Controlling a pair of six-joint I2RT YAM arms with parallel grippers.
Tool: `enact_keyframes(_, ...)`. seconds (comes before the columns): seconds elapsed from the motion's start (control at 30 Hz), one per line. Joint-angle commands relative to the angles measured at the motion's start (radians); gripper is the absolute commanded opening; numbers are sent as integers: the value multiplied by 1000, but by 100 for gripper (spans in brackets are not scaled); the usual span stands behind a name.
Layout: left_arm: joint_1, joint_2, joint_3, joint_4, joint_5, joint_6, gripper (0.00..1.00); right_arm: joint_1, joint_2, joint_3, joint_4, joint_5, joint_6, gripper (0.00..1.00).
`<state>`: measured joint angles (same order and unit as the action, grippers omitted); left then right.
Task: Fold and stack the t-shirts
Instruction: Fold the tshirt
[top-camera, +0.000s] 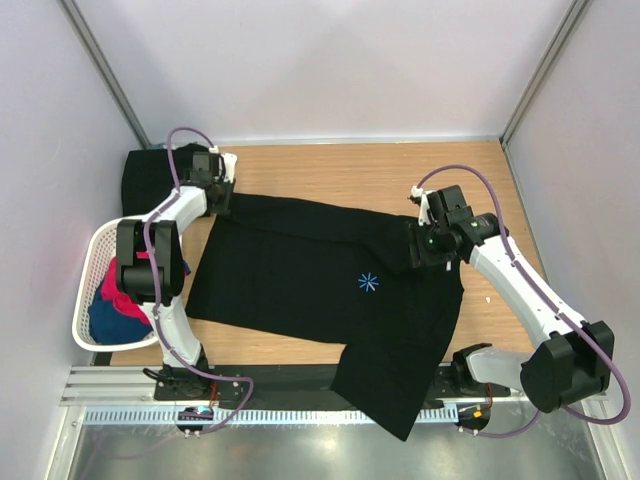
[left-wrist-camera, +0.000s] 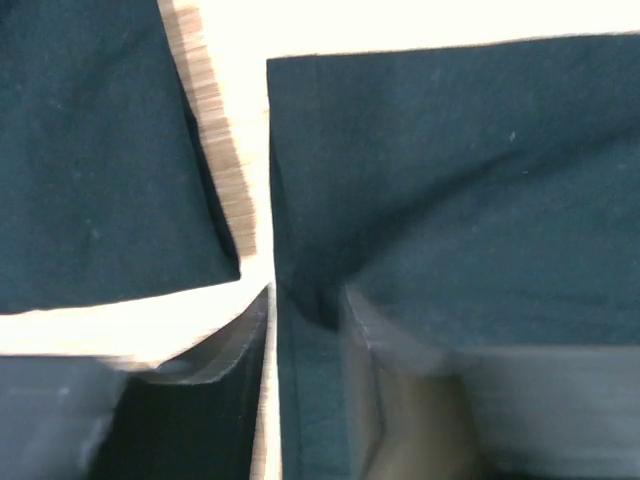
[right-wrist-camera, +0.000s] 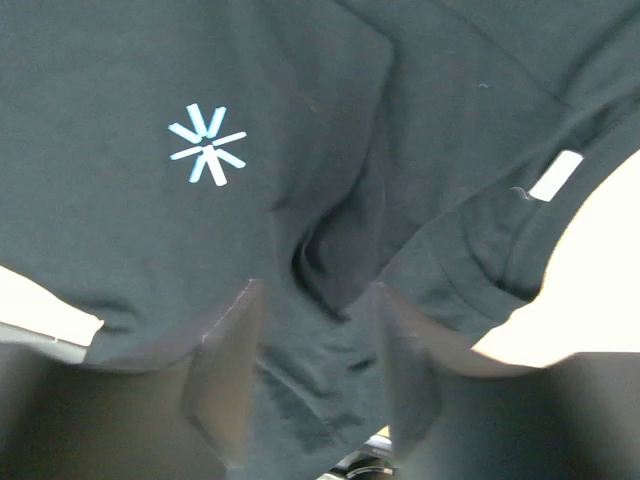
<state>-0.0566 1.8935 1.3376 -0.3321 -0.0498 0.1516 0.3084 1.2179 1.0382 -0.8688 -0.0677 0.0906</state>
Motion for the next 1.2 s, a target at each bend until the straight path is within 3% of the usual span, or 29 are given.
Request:
enact_keyframes(0.0,1,-31,37,-30,-30,5,43,14,-1,37,5,-90,12,57)
enact_keyframes(0.03,1,-36,46,-38,-32,2,47,14,-4,45,1,-105,15,67)
enact_keyframes(0.07,0,-40,54,-53,-35,-1,51,14,-9,52,-7,-110,18,89)
enact_keyframes(0.1,1,-54,61,-61,-39,-15,58,14,-11,72,-13,-112,21,94)
enact_keyframes(0.17,0,-73,89,-82,-36,-35,63,14,-11,91,-30,-106,34,100)
enact_keyframes(0.2,1,-88,100,-90,-33,-47,75,14,-8,109,-38,-100,35,100)
enact_keyframes(0.33,-3,-125,161,-113,-21,-214,99,14,32,128,-4,26,110,100)
enact_keyframes(0.43,-6,-149,173,-120,-18,-334,100,12,86,132,47,167,229,100)
enact_keyframes(0.57,-58,-168,152,-123,-48,-530,100,14,138,100,157,166,320,97)
enact_keyframes(0.67,-101,-154,127,-165,-148,-668,100,12,153,60,253,161,357,94)
enact_keyframes(0.8,-100,-91,118,-238,-185,-820,86,14,186,33,296,210,386,90)
enact_keyframes(0.97,-98,5,221,-289,-254,-796,76,12,238,34,294,278,411,88)
enact_keyframes(1.17,-60,150,369,-305,-256,-663,53,11,281,8,278,334,454,86)
